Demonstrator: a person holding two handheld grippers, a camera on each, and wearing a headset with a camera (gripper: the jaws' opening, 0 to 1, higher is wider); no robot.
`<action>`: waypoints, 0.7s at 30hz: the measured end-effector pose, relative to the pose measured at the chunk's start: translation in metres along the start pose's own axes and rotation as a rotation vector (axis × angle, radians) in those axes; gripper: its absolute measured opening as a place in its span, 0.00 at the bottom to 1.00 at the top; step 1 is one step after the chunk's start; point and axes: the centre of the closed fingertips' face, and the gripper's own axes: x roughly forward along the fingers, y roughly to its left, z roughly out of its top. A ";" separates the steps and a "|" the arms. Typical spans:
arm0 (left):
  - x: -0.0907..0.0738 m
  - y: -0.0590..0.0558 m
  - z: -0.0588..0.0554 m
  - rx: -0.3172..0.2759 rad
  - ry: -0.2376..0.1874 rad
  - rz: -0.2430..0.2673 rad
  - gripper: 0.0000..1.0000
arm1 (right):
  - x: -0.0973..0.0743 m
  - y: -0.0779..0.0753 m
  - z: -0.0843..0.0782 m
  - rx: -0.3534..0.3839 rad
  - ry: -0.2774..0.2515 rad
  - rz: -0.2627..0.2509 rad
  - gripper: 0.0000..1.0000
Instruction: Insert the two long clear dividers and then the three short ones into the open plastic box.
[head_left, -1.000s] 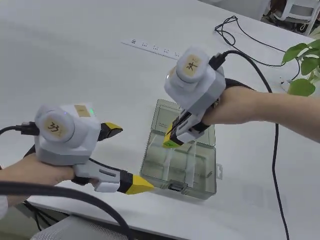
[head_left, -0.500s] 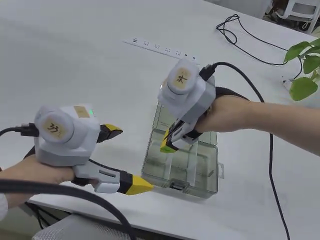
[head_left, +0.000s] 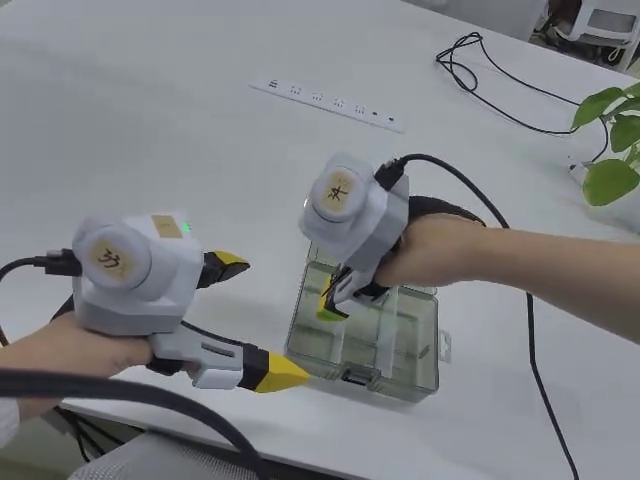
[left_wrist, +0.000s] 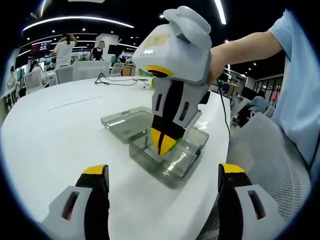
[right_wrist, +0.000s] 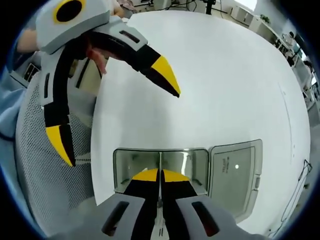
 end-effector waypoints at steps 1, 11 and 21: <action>0.000 0.000 0.000 0.000 -0.001 0.000 0.92 | 0.000 0.000 0.000 0.004 -0.003 -0.001 0.02; 0.004 -0.004 0.004 0.008 -0.001 -0.013 0.92 | 0.000 0.000 0.000 0.010 -0.016 -0.007 0.02; 0.004 -0.005 0.005 0.013 0.004 -0.013 0.91 | 0.001 0.002 0.002 -0.020 -0.050 0.008 0.06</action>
